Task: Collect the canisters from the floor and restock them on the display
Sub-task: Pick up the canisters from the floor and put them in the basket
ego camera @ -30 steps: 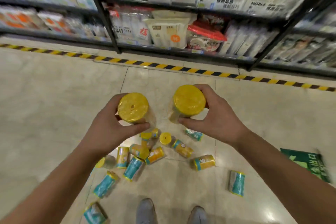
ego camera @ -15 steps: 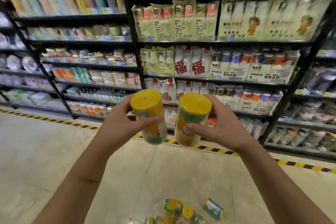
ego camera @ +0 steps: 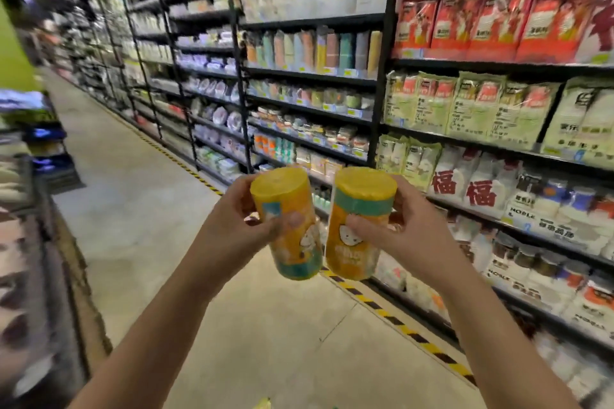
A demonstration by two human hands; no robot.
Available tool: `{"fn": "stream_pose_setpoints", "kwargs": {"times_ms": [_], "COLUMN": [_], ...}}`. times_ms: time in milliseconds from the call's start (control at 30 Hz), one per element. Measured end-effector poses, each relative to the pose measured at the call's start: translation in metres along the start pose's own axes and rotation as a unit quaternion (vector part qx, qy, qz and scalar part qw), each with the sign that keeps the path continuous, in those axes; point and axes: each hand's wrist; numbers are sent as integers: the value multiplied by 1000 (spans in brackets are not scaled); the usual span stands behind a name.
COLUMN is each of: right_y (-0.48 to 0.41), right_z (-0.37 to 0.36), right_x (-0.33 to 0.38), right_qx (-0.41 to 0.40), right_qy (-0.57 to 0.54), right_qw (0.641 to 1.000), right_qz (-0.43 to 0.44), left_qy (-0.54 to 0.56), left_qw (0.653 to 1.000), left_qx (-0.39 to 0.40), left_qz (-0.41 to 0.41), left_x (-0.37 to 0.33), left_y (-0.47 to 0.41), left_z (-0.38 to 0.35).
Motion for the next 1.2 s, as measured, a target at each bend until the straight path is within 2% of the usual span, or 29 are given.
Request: {"fn": "stream_pose_setpoints", "kwargs": {"times_ms": [267, 433, 600, 833, 1100, 1200], "right_y": [22, 64, 122, 236, 413, 465], "right_z": [-82, -148, -210, -308, -422, -459], "right_x": [39, 90, 159, 250, 332, 360], "right_qx": [184, 291, 360, 472, 563, 611], "right_qy": [-79, -145, -188, -217, -234, -251], "right_qw": [979, 944, 909, 845, 777, 736], "right_qz": [32, 56, 94, 128, 158, 147], "left_qy": [-112, -184, -186, -211, -257, -261], "left_qw": [979, 942, 906, 862, 788, 763], "left_qx": [-162, -275, -375, -453, -543, -571], "left_qz": [45, 64, 70, 86, 133, 150], "left_x": [-22, -44, -71, -106, -116, -116], "left_y": [113, 191, 276, 418, 585, 633], "left_z": [95, 167, 230, 338, 445, 479]}}
Point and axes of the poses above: each hand's wrist, its own y-axis away from the middle knuckle, its own z-axis out of the back of the hand, x = y × z, and after that the axes turned 11 degrees about -x, right-handed
